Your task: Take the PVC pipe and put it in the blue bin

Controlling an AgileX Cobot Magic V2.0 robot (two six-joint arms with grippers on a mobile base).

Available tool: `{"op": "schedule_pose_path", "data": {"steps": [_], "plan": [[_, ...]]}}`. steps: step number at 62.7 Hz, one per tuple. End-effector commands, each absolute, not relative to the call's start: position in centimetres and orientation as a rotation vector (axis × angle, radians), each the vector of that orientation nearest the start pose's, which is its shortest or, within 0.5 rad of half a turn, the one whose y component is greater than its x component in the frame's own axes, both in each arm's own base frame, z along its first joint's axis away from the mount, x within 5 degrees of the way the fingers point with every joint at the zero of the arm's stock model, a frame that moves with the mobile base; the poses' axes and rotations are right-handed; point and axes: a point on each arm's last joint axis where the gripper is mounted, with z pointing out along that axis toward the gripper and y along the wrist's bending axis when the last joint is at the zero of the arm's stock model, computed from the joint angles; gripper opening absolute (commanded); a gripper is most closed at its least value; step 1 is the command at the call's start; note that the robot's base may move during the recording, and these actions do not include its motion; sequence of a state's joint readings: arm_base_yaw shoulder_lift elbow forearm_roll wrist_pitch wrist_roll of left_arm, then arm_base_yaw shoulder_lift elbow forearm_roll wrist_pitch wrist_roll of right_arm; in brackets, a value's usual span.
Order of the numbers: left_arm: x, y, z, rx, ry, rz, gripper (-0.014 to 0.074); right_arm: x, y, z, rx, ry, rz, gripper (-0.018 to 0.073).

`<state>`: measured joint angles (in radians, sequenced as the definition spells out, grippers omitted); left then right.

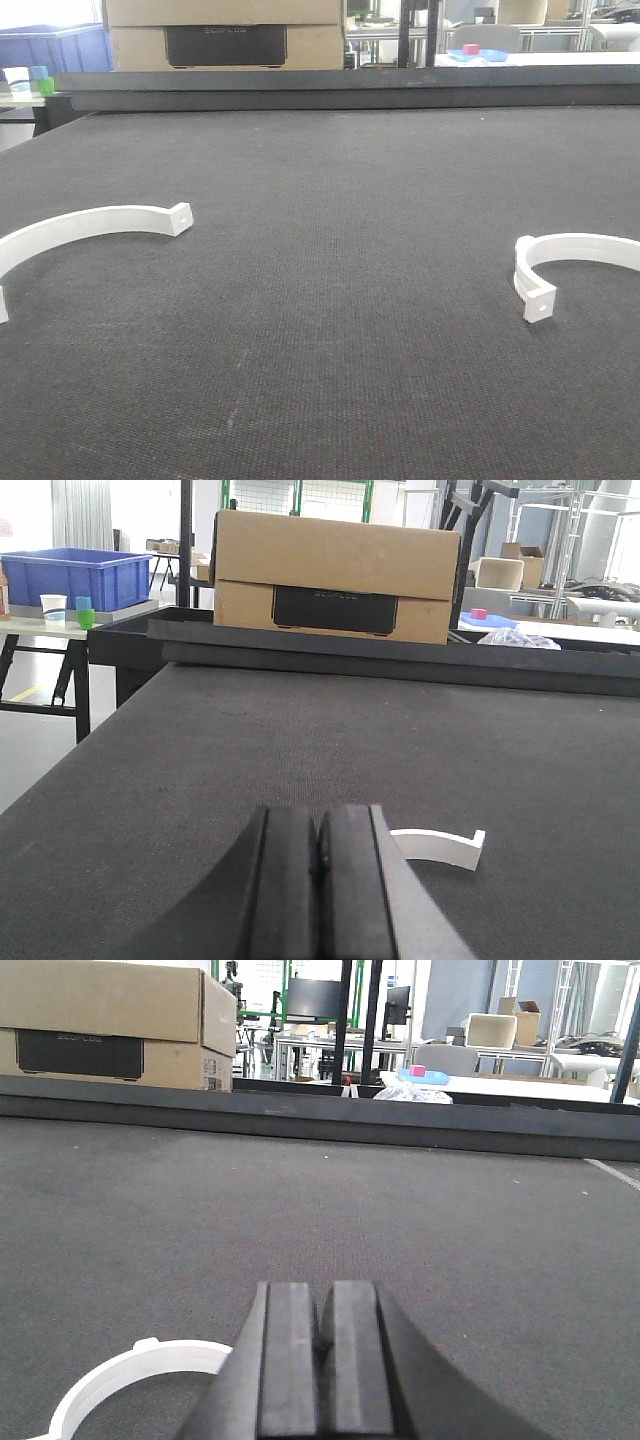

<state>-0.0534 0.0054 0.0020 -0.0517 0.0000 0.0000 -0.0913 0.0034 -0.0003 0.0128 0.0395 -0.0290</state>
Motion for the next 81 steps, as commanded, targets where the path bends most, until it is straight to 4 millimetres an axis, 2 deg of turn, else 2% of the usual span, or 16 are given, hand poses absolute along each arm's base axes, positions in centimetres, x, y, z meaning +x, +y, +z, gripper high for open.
{"op": "schedule_pose_path", "data": {"steps": [1, 64, 81], "plan": [[5.6, -0.3, 21.5, -0.004, 1.462, -0.088, -0.0111, 5.6, -0.5, 21.1, 0.051, 1.506, -0.09, -0.0169], [5.6, -0.3, 21.5, -0.004, 1.462, -0.088, -0.0111, 5.6, -0.5, 21.1, 0.05, 1.504, -0.089, -0.0169], [5.4, -0.2, 22.6, -0.004, 1.346, -0.082, -0.0111, 5.4, -0.5, 22.6, 0.04, 1.336, -0.1, -0.0169]]}}
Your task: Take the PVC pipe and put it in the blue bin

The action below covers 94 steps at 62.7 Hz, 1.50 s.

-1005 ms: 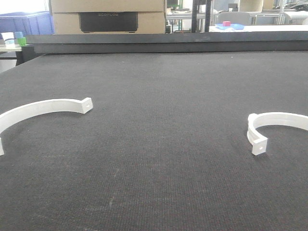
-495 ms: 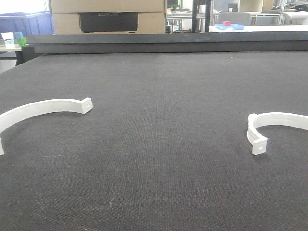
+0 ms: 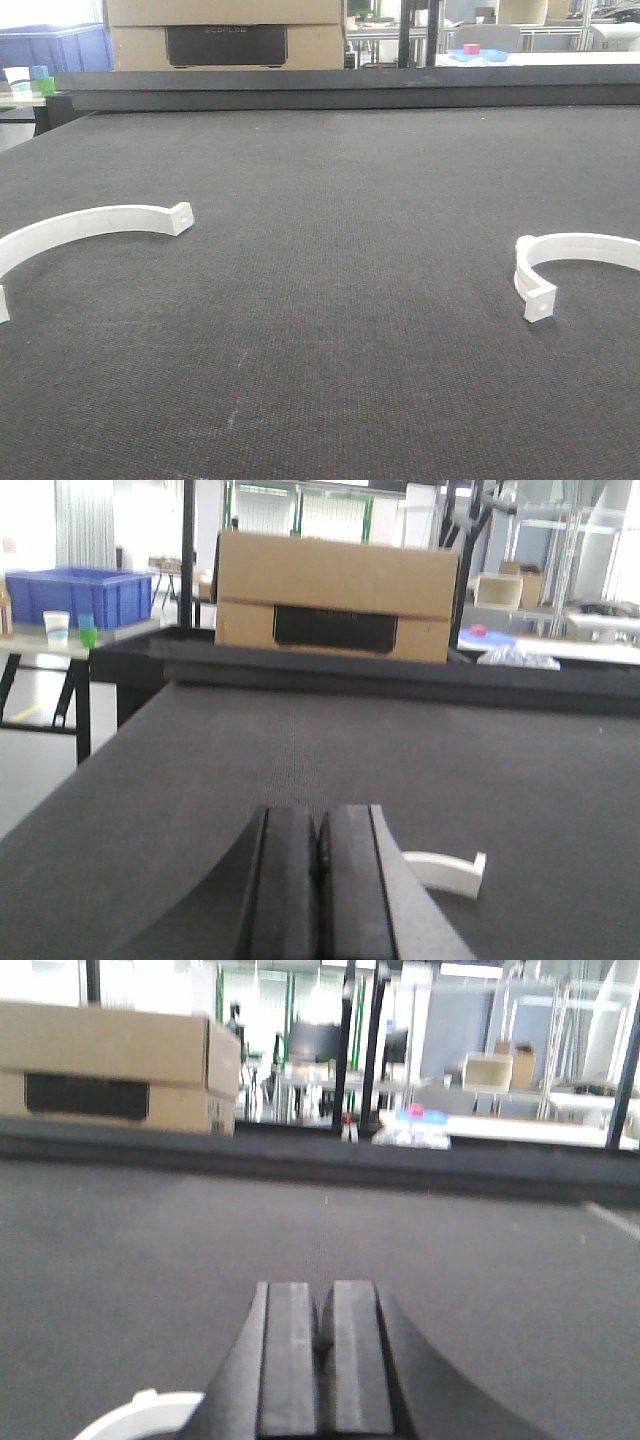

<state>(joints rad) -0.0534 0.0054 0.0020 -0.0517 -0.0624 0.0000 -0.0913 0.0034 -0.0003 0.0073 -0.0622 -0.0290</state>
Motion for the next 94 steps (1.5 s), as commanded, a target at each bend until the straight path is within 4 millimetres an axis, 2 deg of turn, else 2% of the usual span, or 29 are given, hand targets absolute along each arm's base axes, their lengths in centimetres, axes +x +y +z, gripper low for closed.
{"op": "schedule_pose_path", "data": {"steps": [1, 4, 7, 21, 26, 37, 44, 50, 54, 61, 67, 77, 86, 94], "plan": [[5.4, -0.2, 22.6, -0.004, 1.344, -0.082, -0.0111, 5.4, -0.5, 22.7, 0.04, 1.334, -0.1, -0.0169], [5.4, -0.2, 22.6, -0.004, 1.346, -0.082, -0.0111, 5.2, -0.5, 23.7, 0.039, 1.31, -0.101, -0.0169], [5.2, -0.2, 23.5, -0.004, 1.327, -0.083, -0.0111, 4.9, -0.4, 24.7, 0.038, 1.29, -0.102, -0.0169], [3.6, -0.2, 29.5, 0.056, 1.302, -0.011, -0.0111, 2.9, -0.3, 30.5, 0.033, 1.125, -0.106, -0.0169], [3.4, -0.1, 31.7, 0.055, 1.328, -0.009, -0.0111, 2.7, -0.2, 32.1, 0.034, 1.128, -0.106, -0.0169], [4.5, -0.1, 36.9, 0.053, 1.482, -0.007, -0.0111, 3.0, -0.3, 36.3, 0.038, 1.28, -0.102, -0.0169], [5.9, -0.3, 39.1, 0.041, 1.562, -0.041, -0.0111, 4.0, -0.4, 37.5, 0.042, 1.418, -0.098, -0.0169], [7.7, -0.6, 40.4, 0.026, 1.665, -0.095, -0.0111, 5.8, -0.5, 37.9, 0.046, 1.561, -0.093, -0.0169], [9.2, -0.8, 40.9, 0.023, 1.743, -0.113, -0.0111, 7.3, -0.7, 37.6, 0.05, 1.675, -0.089, -0.0169], [11.8, -1.1, 40.6, 0.025, 1.926, -0.131, -0.0111, 9.9, -0.9, 35.9, 0.056, 1.877, -0.082, -0.0169], [14.9, -1.4, 39.1, 0.02, 2.08, -0.148, -0.0111, 12.5, -1.1, 34.1, 0.061, 2.05, -0.074, -0.0169], [18.2, -2.0, 36.6, -0.01, 2.242, -0.221, -0.0111, 15.5, -1.4, 32.0, 0.066, 2.205, -0.066, -0.0169], [20.1, -2.3, 34.9, -0.034, 2.331, -0.261, -0.0111, 17.1, -1.2, 30.6, 0.104, 2.287, 0.007, -0.0169], [20.7, -2.4, 33.8, -0.036, 2.405, -0.266, -0.0111, 17.9, -0.9, 29.5, 0.155, 2.335, 0.087, -0.0169]]}}
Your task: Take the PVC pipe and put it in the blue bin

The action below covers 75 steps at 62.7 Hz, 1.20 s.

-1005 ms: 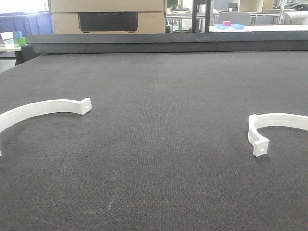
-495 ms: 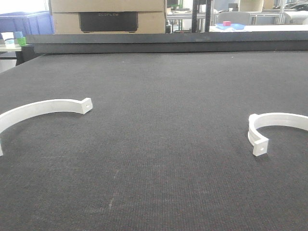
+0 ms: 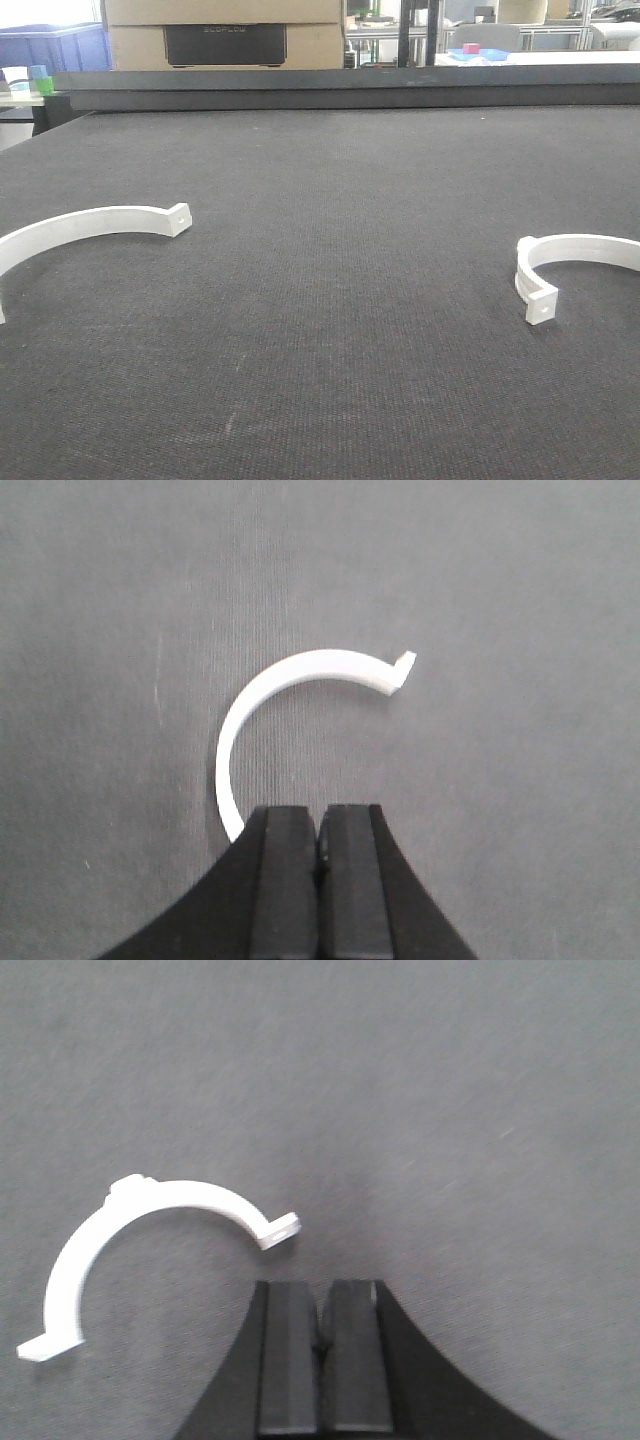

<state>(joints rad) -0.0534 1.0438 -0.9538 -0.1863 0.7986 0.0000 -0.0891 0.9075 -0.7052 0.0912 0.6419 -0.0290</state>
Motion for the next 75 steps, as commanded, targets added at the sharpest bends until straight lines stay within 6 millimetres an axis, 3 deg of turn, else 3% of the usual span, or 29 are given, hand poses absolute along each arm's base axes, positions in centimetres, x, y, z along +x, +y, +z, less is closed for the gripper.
{"op": "schedule_pose_path", "data": {"steps": [1, 12, 32, 43, 56, 62, 68, 75], "plan": [[20.8, -2.4, 33.8, -0.036, 2.407, -0.265, -0.0111, 18.0, -0.8, 29.3, 0.162, 2.341, 0.098, -0.0169], [21.0, -2.4, 33.6, -0.037, 2.42, -0.265, -0.0111, 19.6, 0.0, 27.6, 0.326, 2.371, 0.308, -0.0169], [20.9, -2.6, 33.6, -0.051, 2.425, -0.303, -0.0111, 23.9, 0.3, 22.8, 0.471, 2.561, 0.401, -0.0169], [20.9, -2.7, 33.6, -0.057, 2.418, -0.314, -0.0111, 26.7, 2.4, 23.6, 0.36, 2.653, 0.468, -0.0151], [20.9, -2.7, 33.6, -0.057, 2.418, -0.314, -0.0111, 29.9, 5.7, 24.4, 0.358, 2.68, 0.543, -0.0103], [20.9, -2.7, 33.6, -0.057, 2.418, -0.314, -0.0111, 30.9, 7.0, 24.2, 0.329, 2.761, 0.497, -0.0103], [20.9, -2.7, 33.6, -0.057, 2.418, -0.314, -0.0111, 31.3, 7.7, 23.4, 0.34, 2.878, 0.318, -0.0098], [20.9, -2.7, 33.6, -0.057, 2.418, -0.314, -0.0111, 31.5, 8.3, 23.2, 0.335, 2.926, 0.162, -0.0031]]}}
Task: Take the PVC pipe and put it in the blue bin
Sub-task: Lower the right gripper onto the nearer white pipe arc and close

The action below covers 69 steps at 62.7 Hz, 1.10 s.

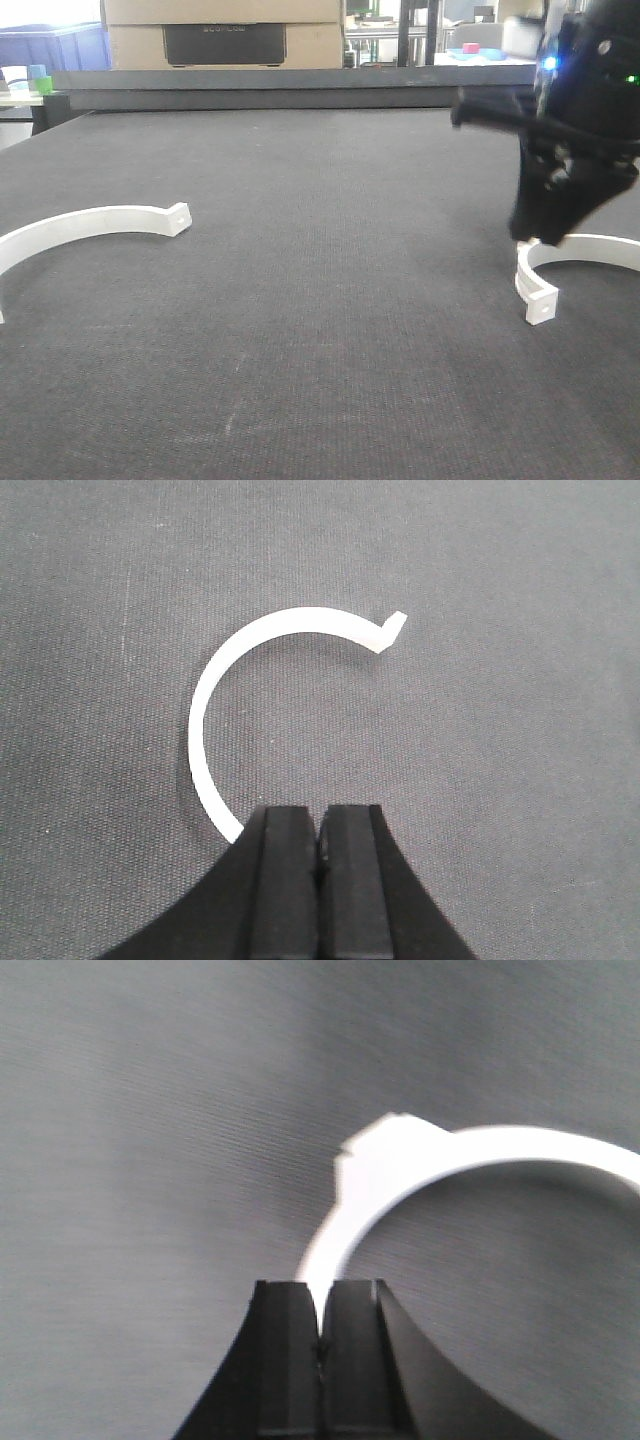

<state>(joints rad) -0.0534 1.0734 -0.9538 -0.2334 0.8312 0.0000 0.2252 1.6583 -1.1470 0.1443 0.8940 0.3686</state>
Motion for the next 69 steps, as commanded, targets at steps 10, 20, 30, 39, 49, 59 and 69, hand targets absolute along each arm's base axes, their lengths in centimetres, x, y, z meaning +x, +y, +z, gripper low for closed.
{"op": "schedule_pose_path", "data": {"steps": [10, 20, 30, 39, 49, 59, 69], "plan": [[20.9, -2.7, 33.6, -0.057, 2.418, -0.314, -0.0111, 31.6, 8.8, 23.3, 0.396, 2.905, 0.179, 0.005], [20.9, -2.7, 33.6, -0.056, 2.422, -0.314, -0.0111, 31.9, 8.9, 23.4, 0.407, 2.87, 0.198, 0.005], [20.9, -2.7, 33.6, -0.055, 2.427, -0.314, -0.0111, 32.2, 9.0, 23.2, 0.443, 2.85, 0.21, 0.0115], [20.9, -2.7, 33.6, -0.055, 2.427, -0.314, -0.0111, 32.6, 9.1, 22.1, 0.45, 2.872, 0.197, 0.0312], [20.9, -2.7, 33.6, -0.055, 2.427, -0.314, -0.0111, 33.2, 9.3, 21.2, 0.472, 2.858, 0.216, 0.0292], [20.9, -2.7, 33.6, -0.055, 2.427, -0.314, -0.0111, 33.4, 9.4, 20.9, 0.475, 2.858, 0.218, 0.0211], [20.9, -2.7, 33.6, -0.055, 2.426, -0.312, -0.0111, 33.5, 9.4, 20.2, 0.478, 2.876, 0.207, 0.0172]]}}
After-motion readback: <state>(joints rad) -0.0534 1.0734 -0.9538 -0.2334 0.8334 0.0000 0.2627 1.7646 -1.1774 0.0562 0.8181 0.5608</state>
